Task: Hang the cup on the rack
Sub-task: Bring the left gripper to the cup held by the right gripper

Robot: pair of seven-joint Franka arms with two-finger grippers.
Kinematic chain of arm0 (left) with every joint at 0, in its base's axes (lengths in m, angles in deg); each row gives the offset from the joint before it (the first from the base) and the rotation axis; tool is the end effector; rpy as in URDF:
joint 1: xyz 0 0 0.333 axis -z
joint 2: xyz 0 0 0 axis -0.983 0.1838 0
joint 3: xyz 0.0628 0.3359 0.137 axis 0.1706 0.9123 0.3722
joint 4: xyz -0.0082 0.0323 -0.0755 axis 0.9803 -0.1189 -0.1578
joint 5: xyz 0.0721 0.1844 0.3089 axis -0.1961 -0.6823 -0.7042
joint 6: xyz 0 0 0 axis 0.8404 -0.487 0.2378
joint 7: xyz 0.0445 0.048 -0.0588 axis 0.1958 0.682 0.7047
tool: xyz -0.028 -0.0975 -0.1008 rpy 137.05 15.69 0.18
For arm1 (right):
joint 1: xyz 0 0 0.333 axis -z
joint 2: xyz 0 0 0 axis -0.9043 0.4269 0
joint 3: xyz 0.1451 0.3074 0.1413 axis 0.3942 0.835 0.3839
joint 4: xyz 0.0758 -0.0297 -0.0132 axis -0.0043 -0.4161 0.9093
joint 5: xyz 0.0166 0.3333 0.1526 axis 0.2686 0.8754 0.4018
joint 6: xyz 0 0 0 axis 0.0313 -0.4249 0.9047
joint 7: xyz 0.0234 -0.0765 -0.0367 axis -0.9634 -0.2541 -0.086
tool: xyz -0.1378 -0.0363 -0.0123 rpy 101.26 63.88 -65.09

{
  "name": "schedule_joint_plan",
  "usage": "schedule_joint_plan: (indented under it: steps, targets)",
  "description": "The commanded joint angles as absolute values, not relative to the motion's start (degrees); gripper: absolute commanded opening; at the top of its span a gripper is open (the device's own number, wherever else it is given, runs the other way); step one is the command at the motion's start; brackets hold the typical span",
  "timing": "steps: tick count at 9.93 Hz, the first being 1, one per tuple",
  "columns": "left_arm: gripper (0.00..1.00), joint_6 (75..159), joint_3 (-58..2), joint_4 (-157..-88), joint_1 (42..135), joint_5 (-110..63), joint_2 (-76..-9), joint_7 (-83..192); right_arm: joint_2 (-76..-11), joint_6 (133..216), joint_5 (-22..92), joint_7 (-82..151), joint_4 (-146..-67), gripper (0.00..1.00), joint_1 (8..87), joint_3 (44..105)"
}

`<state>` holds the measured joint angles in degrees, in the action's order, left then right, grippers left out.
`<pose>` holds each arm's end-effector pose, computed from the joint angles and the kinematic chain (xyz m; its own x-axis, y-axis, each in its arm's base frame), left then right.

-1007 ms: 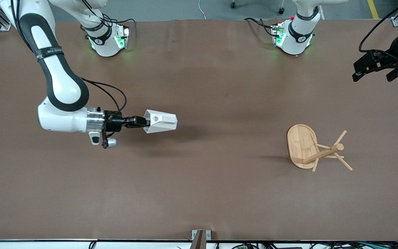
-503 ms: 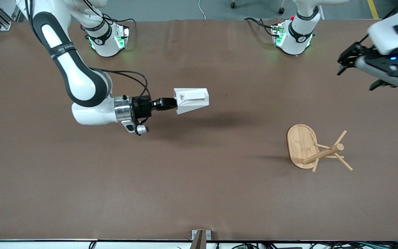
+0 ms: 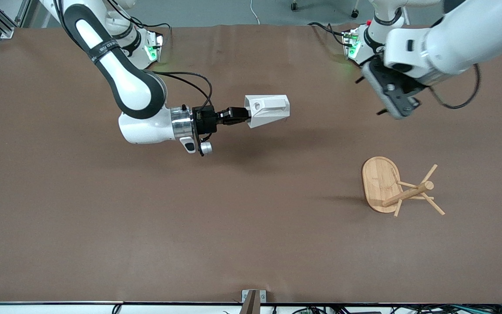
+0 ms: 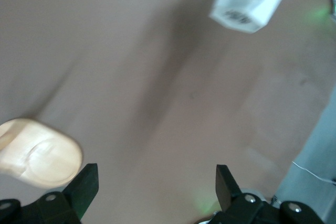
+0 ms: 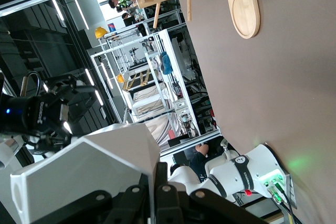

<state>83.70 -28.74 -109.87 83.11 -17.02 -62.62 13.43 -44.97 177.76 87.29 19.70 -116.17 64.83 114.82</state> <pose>0.4893 -0.2375 0.6163 0.5385 -0.8407 0.0569 -0.8076 -0.4957 0.3195 0.5105 0.4018 0.4312 0.9380 0.1380 -0.3179 -0.2973 -0.1510 -0.9428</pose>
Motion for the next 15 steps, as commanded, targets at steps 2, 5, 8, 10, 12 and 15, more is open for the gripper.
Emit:
schedule_joint_plan:
  steps: [2, 5, 8, 10, 12, 15]
  targets:
    - [0.97, 84.34, -38.59, -108.43, 83.01, -15.8, -54.36, 12.85, -45.62, 177.96, 89.98, 19.34, -116.97, 0.0, 65.34, 115.24]
    - [0.98, 89.06, -43.52, -108.6, 83.1, -15.62, -53.13, 15.74, -45.71, 178.04, 90.08, 19.34, -116.97, 0.01, 65.26, 115.33]
    - [0.98, 92.33, -46.52, -109.12, 83.19, -16.41, -50.92, 18.57, -46.06, 177.95, 89.99, 19.34, -117.93, 0.01, 65.26, 115.68]
    - [0.98, 94.61, -46.61, -109.13, 83.54, -16.67, -49.69, 19.09, -47.72, 177.43, 89.99, 19.34, -120.29, 0.01, 65.96, 117.09]
    - [0.98, 95.06, -46.61, -108.95, 83.54, -19.72, -48.64, 19.1, -49.84, 177.25, 89.9, 18.99, -122.76, 0.01, 66.66, 117.09]
    - [0.98, 95.41, -46.79, -109.04, 84.07, -21.51, -48.46, 19.88, -51.34, 177.51, 89.81, 19.34, -123.82, 0.01, 66.4, 117.17]
